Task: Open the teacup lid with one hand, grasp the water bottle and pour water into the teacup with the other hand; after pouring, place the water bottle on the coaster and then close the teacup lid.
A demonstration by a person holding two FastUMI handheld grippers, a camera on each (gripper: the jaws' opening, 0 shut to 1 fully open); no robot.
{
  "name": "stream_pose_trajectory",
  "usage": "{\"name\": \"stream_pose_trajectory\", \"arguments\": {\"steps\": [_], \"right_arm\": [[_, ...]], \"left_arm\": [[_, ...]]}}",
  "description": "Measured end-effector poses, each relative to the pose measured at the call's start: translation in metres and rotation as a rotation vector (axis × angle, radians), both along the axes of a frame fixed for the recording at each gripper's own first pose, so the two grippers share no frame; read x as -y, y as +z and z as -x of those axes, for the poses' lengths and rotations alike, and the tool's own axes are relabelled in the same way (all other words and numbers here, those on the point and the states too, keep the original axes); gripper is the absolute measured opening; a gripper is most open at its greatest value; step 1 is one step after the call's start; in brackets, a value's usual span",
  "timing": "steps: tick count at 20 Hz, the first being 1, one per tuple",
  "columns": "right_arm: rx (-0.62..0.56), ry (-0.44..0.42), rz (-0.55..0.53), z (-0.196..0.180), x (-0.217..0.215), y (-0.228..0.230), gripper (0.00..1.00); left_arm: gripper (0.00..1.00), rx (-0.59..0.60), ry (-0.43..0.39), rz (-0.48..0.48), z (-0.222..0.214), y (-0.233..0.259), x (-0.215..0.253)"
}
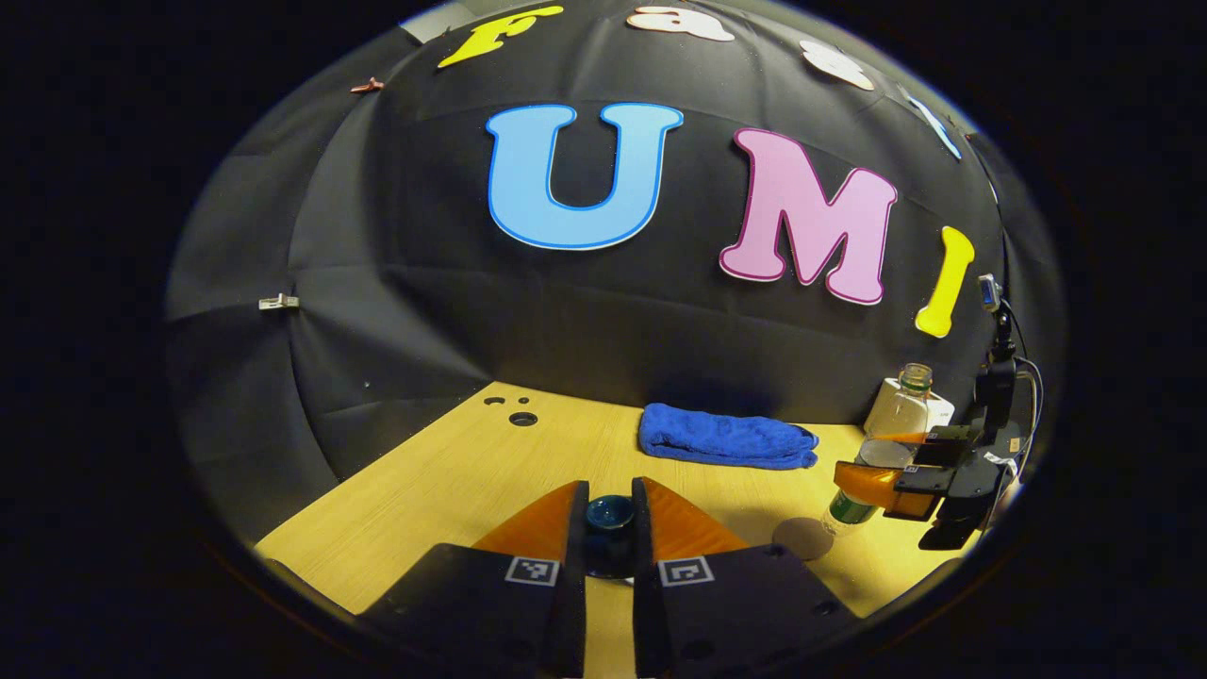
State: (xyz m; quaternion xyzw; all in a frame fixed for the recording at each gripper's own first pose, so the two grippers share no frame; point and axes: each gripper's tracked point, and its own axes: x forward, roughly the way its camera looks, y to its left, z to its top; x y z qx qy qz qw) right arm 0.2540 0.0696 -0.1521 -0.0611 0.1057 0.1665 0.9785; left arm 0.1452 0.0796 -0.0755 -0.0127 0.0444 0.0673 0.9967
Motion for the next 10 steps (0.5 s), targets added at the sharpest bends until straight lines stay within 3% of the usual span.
{"name": "stream_pose_trajectory", "arguments": {"steps": [1, 6, 10], "right_arm": [[0.001, -0.011, -0.025, -0.005, 0.002, -0.004, 0.75], [-0.026, -0.060, -0.147, -0.019, 0.010, -0.026, 0.75], [-0.051, -0.078, -0.191, -0.020, 0.011, -0.040, 0.75]], "left_arm": [[0.24, 0.001, 0.002, -0.011, -0.004, -0.003, -0.001], [0.20, -0.009, -0.004, -0.031, -0.012, -0.020, 0.006], [0.24, -0.028, -0.019, -0.040, -0.012, -0.035, 0.013]]}}
